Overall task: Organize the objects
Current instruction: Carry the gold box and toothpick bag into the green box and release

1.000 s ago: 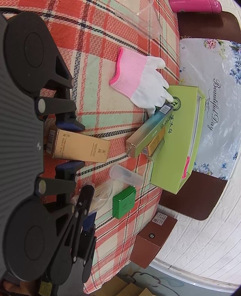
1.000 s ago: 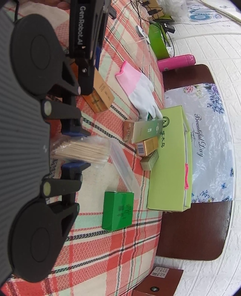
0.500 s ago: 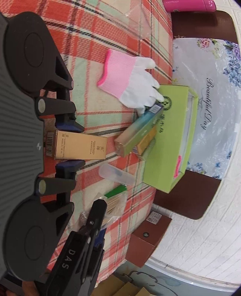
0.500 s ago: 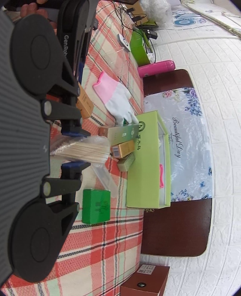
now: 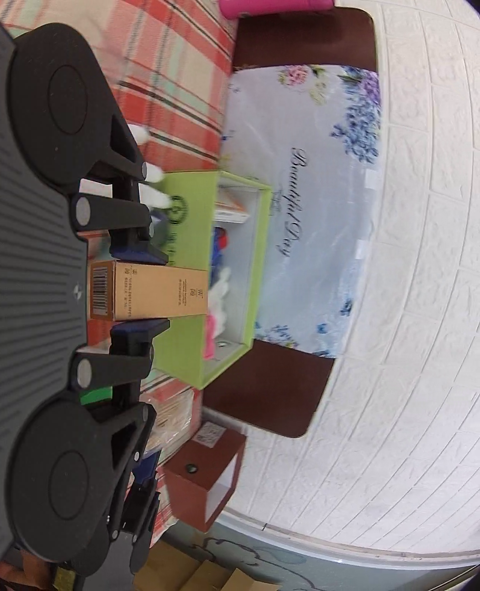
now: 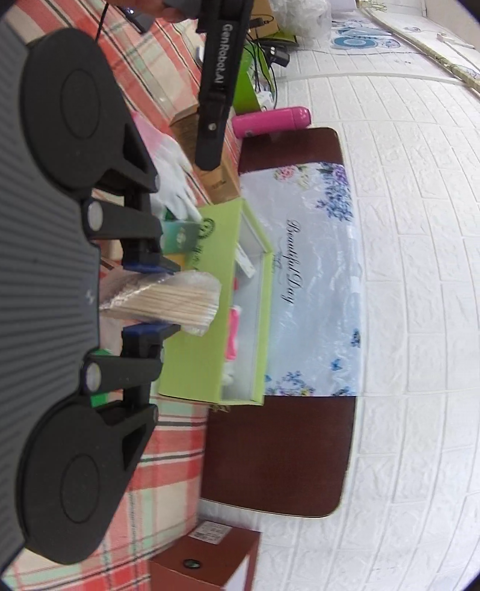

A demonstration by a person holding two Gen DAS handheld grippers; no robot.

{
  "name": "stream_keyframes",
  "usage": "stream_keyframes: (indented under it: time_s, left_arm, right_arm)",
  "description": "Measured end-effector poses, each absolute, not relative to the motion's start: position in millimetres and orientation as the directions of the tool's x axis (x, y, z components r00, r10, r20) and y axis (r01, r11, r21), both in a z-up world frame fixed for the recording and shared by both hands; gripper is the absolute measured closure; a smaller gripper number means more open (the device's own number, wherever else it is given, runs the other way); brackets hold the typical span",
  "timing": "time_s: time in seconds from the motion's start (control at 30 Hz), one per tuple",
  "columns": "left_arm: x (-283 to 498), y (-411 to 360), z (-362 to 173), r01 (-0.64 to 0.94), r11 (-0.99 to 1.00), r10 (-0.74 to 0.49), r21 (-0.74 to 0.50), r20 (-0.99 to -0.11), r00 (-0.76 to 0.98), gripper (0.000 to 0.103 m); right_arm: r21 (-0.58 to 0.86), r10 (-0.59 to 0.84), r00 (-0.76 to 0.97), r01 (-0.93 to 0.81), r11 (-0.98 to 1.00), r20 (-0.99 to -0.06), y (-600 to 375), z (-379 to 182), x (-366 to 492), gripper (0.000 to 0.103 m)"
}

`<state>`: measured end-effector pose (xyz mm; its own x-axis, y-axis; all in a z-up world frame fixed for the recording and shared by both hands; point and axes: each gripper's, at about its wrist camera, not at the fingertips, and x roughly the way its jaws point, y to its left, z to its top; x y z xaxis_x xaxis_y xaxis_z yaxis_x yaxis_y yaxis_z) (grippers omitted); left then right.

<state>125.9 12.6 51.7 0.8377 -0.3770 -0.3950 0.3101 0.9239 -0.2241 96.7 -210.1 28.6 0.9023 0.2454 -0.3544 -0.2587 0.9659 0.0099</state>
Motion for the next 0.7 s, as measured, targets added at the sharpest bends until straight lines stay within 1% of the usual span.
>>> stream_keyframes:
  time_s: [0.17,0.33,0.5,0.53,0.57,0.6,0.63,0.7]
  left_arm:
    - [176.1,8.6,64.1,0.293,0.930,-0.358,-0.222,-0.363,0.860,0.071]
    - [228.2,4.5,66.5,0.266,0.934,-0.341,-0.238,-0.375,0.862,0.071]
    - [269.5,3.9,60.2,0.241,0.942,-0.315,-0.235,-0.364,0.877,0.072]
    - [274.6,3.6,56.8,0.241,0.943,-0.312,-0.230,-0.358,0.880,0.068]
    - [278.8,2.9,52.8,0.247,0.944,-0.313,-0.218,-0.355,0.881,0.060]
    - [282.0,2.5,48.5,0.250,0.947,-0.310,-0.203,-0.363,0.879,0.034]
    - [282.2,3.1,44.5,0.236,0.953,-0.292,-0.191,-0.365,0.884,0.022]
    - [278.1,5.5,37.8,0.225,0.959,-0.273,-0.172,-0.353,0.895,0.022]
  right_arm:
    - [-0.031,0.217,0.922,-0.239,0.970,-0.322,-208.2,38.6,147.2,0.078]
    - [0.026,0.218,0.921,-0.221,0.975,-0.323,-207.8,40.4,206.9,0.078]
    - [0.005,0.197,0.928,-0.206,0.979,-0.317,-200.5,33.2,256.9,0.077]
    - [0.006,0.194,0.928,-0.202,0.979,-0.319,-199.3,29.3,264.9,0.073]
    - [0.008,0.196,0.924,-0.204,0.979,-0.329,-198.3,24.9,272.6,0.068]
    - [0.004,0.198,0.916,-0.210,0.978,-0.349,-197.1,20.1,279.9,0.047]
    - [-0.009,0.189,0.914,-0.205,0.979,-0.360,-196.2,15.6,283.6,0.031]
    - [-0.056,0.162,0.918,-0.195,0.979,-0.362,-194.8,7.5,283.1,0.025]
